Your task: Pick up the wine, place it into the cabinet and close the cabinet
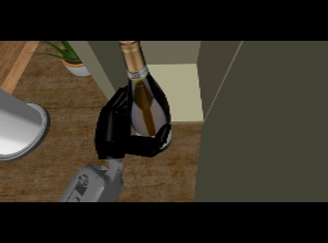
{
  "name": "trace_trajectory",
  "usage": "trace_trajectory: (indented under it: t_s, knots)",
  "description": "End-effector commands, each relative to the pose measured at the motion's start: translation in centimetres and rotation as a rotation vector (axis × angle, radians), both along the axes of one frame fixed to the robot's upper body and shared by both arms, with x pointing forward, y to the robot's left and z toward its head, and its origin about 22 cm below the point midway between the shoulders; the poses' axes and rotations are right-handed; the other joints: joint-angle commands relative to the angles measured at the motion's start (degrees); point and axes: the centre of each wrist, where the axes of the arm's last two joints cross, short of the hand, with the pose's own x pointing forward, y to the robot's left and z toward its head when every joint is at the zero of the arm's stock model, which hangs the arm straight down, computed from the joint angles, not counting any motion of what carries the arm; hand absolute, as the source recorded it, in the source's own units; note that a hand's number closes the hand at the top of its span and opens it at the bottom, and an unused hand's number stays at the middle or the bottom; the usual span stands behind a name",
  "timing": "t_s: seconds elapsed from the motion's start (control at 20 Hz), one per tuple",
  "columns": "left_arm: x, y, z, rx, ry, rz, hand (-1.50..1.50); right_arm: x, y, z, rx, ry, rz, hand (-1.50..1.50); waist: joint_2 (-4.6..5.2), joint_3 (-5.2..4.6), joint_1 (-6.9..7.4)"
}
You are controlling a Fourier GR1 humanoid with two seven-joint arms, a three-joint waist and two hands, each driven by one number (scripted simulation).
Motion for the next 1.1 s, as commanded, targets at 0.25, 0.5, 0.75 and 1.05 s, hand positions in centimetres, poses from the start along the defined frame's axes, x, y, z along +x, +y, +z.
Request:
trace_trajectory:
  t_s: [0.25,0.5,0.75,1.05]
  knots:
    - [3.1,-1.9,-2.2,0.086,0.042,0.033,1.5,-3.2,-1.0,2.5,0.06,-0.06,0.078,-1.5,0.2,-0.03,-0.26]
    - [3.6,-2.8,-4.2,0.109,0.086,0.043,1.5,-3.3,-0.4,2.4,0.087,-0.043,0.085,-1.5,0.17,-0.05,-0.44]
    - [4.8,-2.2,-6.4,0.102,0.109,0.083,1.5,-3.7,-0.5,2.8,0.093,-0.063,0.099,-1.5,0.3,-0.08,-1.17]
    - [4.7,-2.6,-7.3,0.041,0.103,0.104,1.5,-4.3,-1.1,2.7,0.062,-0.041,0.083,-1.5,0.25,-0.07,-1.35]
